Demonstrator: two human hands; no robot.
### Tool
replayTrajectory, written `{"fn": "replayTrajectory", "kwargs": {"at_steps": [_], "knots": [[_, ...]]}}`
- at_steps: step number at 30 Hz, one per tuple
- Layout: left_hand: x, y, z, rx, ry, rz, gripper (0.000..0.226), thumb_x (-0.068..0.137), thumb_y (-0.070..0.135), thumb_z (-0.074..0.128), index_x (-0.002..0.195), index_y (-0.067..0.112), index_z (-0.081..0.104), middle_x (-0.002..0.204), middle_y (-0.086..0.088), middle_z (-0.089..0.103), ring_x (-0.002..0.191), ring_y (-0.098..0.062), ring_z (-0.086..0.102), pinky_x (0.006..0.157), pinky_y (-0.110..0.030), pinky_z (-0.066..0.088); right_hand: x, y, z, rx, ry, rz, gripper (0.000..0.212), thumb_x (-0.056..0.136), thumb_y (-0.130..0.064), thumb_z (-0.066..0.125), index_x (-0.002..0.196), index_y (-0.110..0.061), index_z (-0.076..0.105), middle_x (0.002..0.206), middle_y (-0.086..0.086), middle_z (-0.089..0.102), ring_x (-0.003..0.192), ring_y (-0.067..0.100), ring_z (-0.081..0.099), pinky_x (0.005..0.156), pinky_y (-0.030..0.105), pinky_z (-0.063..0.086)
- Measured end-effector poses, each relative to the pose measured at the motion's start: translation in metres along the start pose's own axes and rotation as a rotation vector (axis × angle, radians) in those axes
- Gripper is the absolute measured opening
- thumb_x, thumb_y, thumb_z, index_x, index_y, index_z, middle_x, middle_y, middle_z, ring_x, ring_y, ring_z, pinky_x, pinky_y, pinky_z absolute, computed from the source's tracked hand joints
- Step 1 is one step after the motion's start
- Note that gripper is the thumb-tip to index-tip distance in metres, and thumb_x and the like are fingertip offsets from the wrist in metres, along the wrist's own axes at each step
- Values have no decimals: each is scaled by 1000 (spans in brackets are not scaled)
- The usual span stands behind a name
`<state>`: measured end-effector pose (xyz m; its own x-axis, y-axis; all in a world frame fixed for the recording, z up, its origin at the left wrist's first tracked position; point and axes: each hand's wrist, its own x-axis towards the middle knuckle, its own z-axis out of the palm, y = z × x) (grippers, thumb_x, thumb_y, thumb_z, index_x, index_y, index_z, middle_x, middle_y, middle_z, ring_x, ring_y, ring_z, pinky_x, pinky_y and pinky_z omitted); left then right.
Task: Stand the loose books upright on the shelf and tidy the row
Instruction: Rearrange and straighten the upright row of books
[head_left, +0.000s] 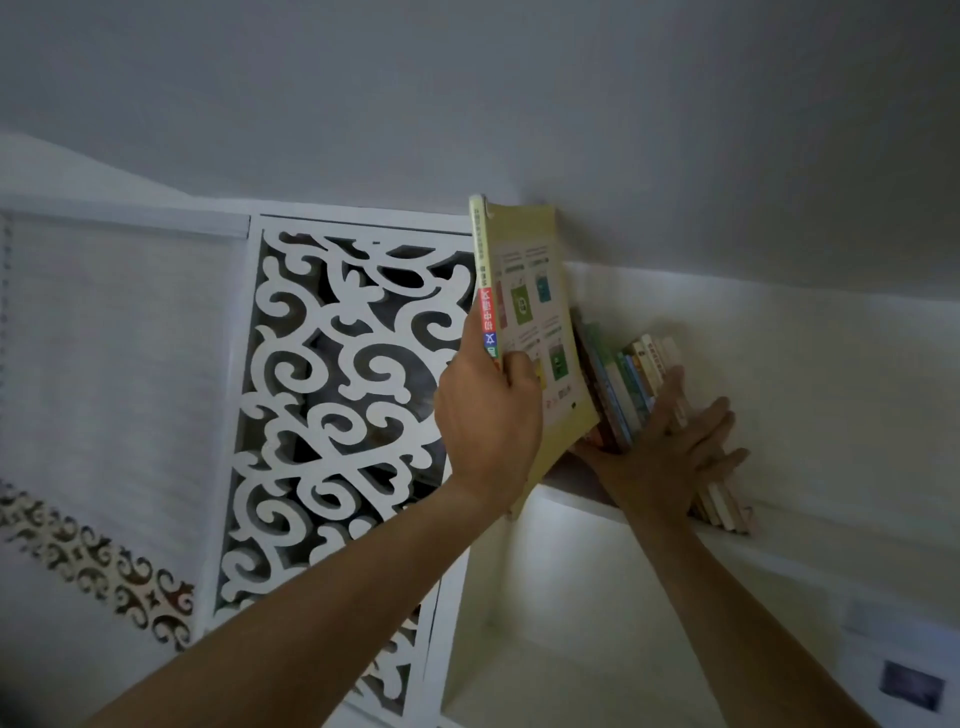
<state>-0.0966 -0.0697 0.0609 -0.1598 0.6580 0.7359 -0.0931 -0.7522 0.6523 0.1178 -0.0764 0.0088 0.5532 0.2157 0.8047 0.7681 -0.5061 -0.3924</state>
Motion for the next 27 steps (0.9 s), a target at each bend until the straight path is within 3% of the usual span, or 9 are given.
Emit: {"fn": "replayTrajectory", "kwargs": {"at_steps": [3,9,12,15,18,24,27], "knots": [[-2,1,3,-2,-28,-30,42,96,11,47,136,23,55,107,14,71,80,-6,70,57,-18,58,0,-3,7,-40,57,-14,138,57,-97,51,161,-27,-8,162,33,-6,150,50,-7,112,76,2],[-9,0,14,14,-45,-29,40,97,12,47,134,25,56,109,11,71,82,-10,71,60,-33,63,2,-8,15,-119,134,-51,116,74,-88,38,162,-22,1,162,34,-3,151,50,-5,113,75,2],[-8,1,15,15,-35,-1,41,95,13,46,132,26,56,107,14,71,82,-8,70,61,-34,63,7,-8,16,-127,178,-64,109,77,-82,46,162,-26,6,157,35,16,145,51,17,115,71,7],[-8,3,16,18,-32,-10,42,94,13,45,133,26,56,109,14,70,85,-8,70,64,-36,64,10,-12,14,-132,249,-26,101,81,-82,38,161,-25,14,148,32,32,135,47,33,112,64,19],[-8,3,16,10,-8,-23,43,95,11,44,134,26,55,111,15,70,85,-7,70,65,-37,64,12,-12,12,-92,309,7,104,79,-87,34,159,-22,22,146,29,37,134,46,36,112,62,20],[-8,1,25,-3,18,-38,41,93,10,43,128,26,56,106,17,70,84,-6,69,66,-39,64,23,1,2,-20,376,61,115,70,-90,49,159,-22,22,147,27,34,136,44,33,112,60,21],[-7,4,32,31,8,-21,40,95,10,44,131,24,54,111,15,69,85,-7,70,66,-36,64,29,9,-6,3,392,91,120,68,-97,41,159,-20,24,149,28,34,137,45,32,113,58,21]]}}
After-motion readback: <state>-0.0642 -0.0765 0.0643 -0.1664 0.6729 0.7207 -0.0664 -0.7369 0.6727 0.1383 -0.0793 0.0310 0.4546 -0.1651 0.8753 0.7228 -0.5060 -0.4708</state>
